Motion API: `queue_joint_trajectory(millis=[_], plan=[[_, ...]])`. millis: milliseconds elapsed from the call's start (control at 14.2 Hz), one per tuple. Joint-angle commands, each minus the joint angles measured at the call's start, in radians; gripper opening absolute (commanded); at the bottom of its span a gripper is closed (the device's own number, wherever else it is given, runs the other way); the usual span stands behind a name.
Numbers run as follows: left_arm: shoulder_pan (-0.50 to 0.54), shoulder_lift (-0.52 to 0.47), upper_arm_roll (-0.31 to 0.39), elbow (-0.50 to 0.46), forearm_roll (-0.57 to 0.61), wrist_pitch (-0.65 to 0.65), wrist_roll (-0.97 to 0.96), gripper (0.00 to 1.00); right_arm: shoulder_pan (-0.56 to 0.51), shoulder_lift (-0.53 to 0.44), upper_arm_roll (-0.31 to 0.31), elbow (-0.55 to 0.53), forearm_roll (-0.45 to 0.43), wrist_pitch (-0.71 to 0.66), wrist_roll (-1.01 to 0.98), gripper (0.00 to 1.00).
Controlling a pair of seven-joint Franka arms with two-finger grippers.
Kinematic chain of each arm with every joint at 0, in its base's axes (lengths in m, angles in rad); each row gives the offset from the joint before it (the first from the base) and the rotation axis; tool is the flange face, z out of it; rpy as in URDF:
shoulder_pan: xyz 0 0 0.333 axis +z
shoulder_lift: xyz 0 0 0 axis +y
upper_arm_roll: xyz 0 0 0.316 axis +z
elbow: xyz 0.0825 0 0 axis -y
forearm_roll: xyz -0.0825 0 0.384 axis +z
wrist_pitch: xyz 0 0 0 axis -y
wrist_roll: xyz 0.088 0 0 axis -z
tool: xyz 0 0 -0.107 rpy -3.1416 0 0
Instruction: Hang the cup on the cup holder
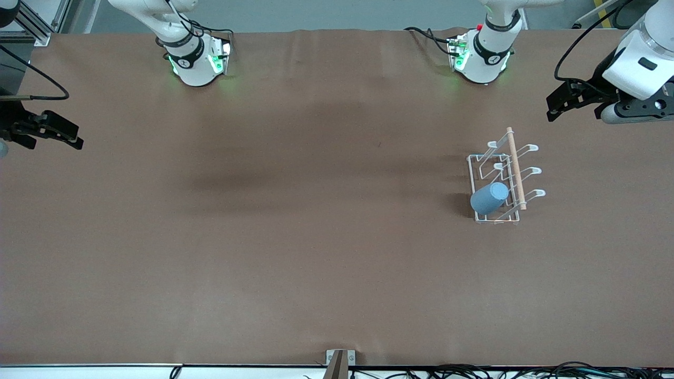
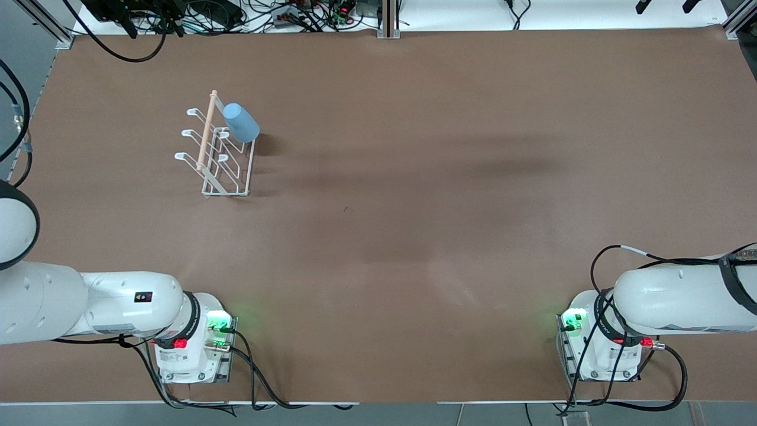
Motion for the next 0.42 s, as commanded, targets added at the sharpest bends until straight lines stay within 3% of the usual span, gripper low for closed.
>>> queue_joint_trajectory(millis=[0, 353], plan=[[0.033, 0.008, 0.003, 0.029, 0.005, -0.002, 0.022, 1.00, -0.004, -0.018, -0.001, -0.025, 0.015, 0.009, 0.008, 1.00], [0.032, 0.017, 0.001, 0.038, 0.006, -0.011, 0.020, 1.00, -0.004, -0.018, -0.001, -0.025, 0.017, 0.007, 0.008, 1.00]])
